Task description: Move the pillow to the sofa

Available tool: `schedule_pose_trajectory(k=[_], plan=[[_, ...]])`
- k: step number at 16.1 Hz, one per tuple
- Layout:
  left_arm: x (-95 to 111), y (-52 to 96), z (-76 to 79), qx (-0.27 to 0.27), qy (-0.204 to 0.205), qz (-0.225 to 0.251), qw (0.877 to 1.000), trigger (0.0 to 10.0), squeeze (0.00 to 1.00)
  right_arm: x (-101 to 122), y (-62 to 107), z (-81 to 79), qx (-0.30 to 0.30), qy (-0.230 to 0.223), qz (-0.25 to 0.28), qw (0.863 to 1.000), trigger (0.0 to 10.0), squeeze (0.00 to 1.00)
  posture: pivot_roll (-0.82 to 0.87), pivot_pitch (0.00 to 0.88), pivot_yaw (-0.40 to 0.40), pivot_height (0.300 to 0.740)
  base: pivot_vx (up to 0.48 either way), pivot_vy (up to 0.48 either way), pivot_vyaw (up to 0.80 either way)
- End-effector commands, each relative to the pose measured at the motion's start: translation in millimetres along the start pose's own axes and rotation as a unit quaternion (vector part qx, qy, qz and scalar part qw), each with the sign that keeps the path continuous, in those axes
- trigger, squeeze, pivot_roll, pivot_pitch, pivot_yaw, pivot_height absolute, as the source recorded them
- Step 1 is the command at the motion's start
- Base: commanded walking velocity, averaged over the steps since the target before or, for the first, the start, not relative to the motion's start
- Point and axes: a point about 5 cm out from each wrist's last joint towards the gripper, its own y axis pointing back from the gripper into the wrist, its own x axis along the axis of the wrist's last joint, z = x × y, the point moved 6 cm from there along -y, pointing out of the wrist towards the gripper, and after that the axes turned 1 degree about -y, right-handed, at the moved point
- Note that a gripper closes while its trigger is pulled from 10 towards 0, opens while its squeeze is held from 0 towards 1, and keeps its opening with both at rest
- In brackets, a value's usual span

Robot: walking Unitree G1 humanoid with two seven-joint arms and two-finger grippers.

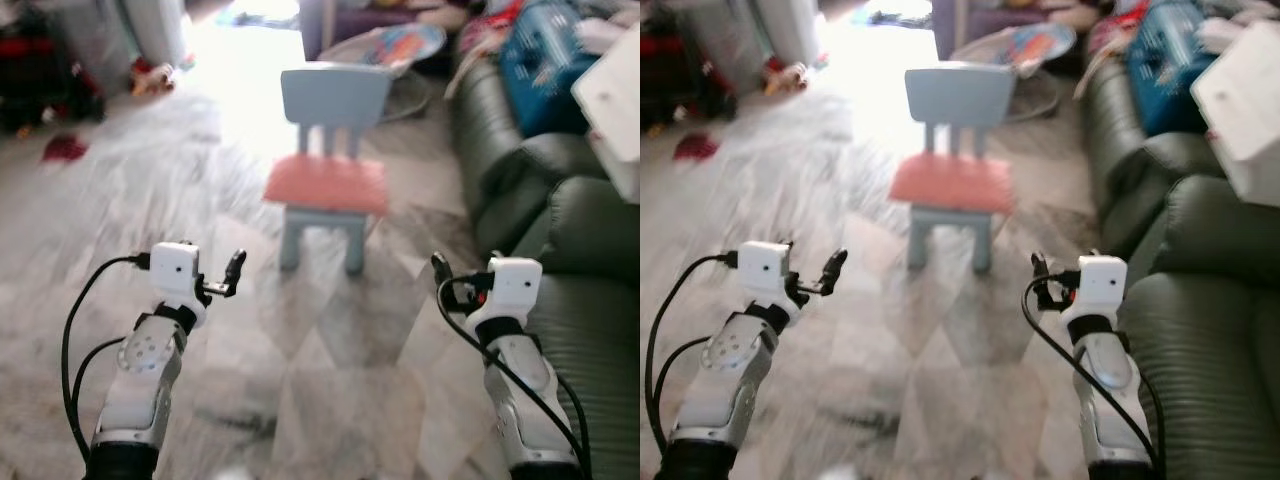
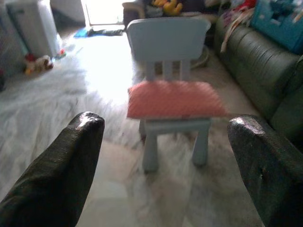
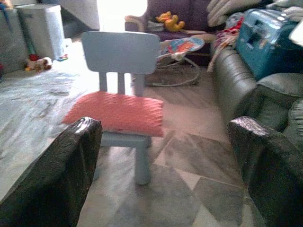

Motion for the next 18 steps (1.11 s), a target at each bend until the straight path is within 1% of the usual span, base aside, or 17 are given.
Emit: schedule_pose_trajectory(k=[1,7,13,16,17,18], plan=[[1.2,1.1,2.5,-0.003,-0.005,0.002,1.000,10.0,0.00,2.8,-0.7,1.6,0.000,0.002,0.004,1.000,10.0,0.00,0.02,0.000,-0.022,0.740,0.405,0.000,0.00],[-1.3,-0.7,5.7,-0.008,-0.008,-0.002,1.000,10.0,0.00,2.3,-1.8,0.9,0.002,0.003,0.002,1.000,10.0,0.00,0.01,0.000,-0.023,0.740,0.426,0.000,0.00],[-1.1,-2.3,3.8,-0.004,-0.006,-0.002,1.000,10.0,0.00,1.6,-2.5,0.2,0.003,0.004,0.000,1.000,10.0,0.00,0.01,0.000,-0.023,0.740,0.430,0.000,0.00],[-0.6,-3.0,4.7,-0.005,-0.006,-0.001,1.000,10.0,0.00,1.0,-2.8,0.0,0.004,0.003,-0.001,1.000,10.0,0.00,0.01,0.000,-0.023,0.740,0.428,0.000,-0.80],[-0.4,-3.1,4.7,-0.005,-0.006,-0.001,1.000,10.0,0.00,1.1,-2.9,-0.1,0.004,0.003,0.000,1.000,10.0,0.00,0.01,0.000,-0.022,0.740,0.428,0.000,-0.58],[-0.3,-3.2,4.5,-0.004,-0.006,0.000,1.000,10.0,0.00,0.9,-2.9,-0.3,0.004,0.003,-0.001,1.000,10.0,0.00,0.01,0.000,-0.024,0.740,0.431,0.000,0.00]])
